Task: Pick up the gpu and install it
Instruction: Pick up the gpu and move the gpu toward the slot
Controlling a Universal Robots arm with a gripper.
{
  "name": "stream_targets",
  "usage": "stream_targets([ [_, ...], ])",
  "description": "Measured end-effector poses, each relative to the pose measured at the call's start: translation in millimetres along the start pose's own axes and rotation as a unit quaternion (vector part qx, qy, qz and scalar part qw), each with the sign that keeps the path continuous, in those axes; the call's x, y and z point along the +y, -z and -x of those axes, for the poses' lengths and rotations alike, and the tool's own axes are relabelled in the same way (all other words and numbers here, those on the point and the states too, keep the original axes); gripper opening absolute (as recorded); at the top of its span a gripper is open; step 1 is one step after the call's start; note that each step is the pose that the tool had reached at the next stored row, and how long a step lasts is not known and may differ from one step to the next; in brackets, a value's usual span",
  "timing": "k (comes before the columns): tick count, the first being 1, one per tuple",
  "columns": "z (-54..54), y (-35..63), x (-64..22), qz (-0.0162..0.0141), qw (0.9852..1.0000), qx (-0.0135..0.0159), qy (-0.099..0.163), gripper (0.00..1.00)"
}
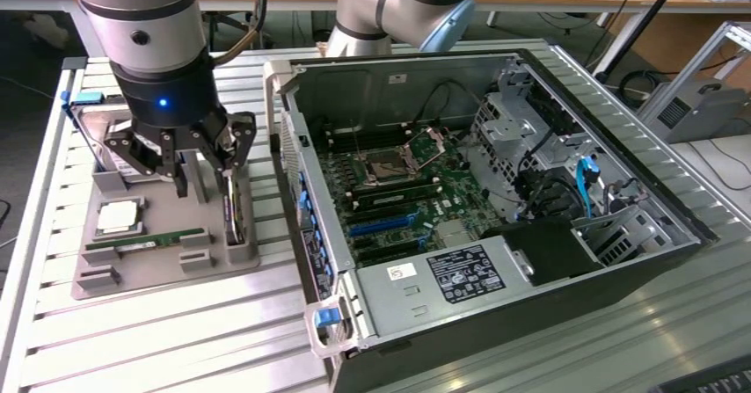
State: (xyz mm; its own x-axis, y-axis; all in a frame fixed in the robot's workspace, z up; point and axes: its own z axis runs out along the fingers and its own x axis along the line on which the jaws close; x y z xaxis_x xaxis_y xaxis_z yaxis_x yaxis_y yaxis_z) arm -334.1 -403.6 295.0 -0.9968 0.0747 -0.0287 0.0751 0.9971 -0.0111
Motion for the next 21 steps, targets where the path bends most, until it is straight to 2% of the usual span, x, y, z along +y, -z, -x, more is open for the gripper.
stream_targets([
  [21, -0.2, -6.1, 0.1, -0.0015, 1.0000, -0.0001, 0.000, 0.48],
])
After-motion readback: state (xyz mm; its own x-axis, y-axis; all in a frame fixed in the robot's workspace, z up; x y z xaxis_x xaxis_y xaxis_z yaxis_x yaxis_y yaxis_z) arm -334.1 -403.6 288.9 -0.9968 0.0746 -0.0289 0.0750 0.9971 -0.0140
